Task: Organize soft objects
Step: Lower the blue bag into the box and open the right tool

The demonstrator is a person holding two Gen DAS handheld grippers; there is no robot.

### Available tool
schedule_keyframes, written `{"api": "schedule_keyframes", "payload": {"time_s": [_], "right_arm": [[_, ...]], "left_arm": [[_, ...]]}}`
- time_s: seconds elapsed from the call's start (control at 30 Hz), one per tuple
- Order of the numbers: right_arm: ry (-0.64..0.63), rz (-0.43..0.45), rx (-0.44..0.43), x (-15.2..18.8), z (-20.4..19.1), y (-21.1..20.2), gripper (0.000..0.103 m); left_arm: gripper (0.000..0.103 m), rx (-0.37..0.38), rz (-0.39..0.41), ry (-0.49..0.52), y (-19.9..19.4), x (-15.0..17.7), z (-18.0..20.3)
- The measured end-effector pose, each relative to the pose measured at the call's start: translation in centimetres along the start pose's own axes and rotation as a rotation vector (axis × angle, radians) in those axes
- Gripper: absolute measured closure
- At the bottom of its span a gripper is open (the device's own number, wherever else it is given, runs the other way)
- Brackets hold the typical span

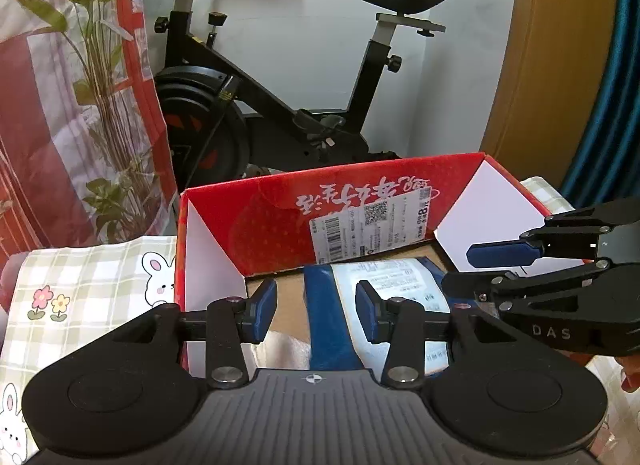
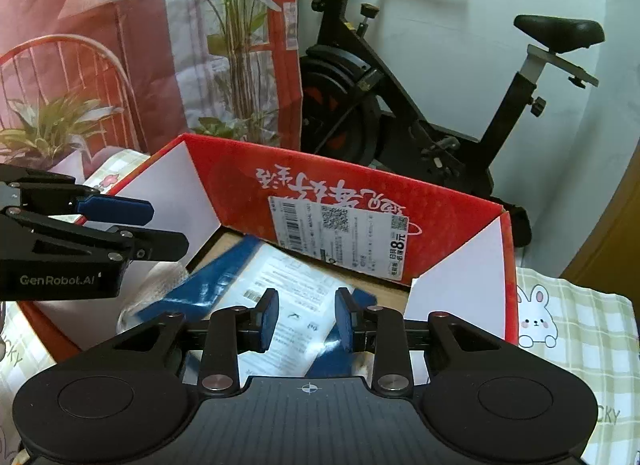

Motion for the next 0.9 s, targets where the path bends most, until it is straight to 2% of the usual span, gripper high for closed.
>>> {"api": "schedule_keyframes", "payload": {"time_s": [0.33,0.9], "right_arm": [[-0.017,0.037,0.003,1.1,-0.2,-4.2,0.074],[-0.054,0.083,0.002,5.4,-1.7,-11.8,0.074]], "left_arm": [[0.058,0.028,0.022,-0.031,-2.9,1.0,1.3],[0.058,0.067,0.066,-0.052,-9.0,4.0,5.6]]}}
Point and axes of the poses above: each gripper's, at about its wrist camera, not at the fingertips, and y roughly the way its jaws point, z to its right, x to its underside, the point moved 4 cm from there along y, roughly the way its jaws point, and after that the axes turned 14 degrees about y, right-handed, at the moved point
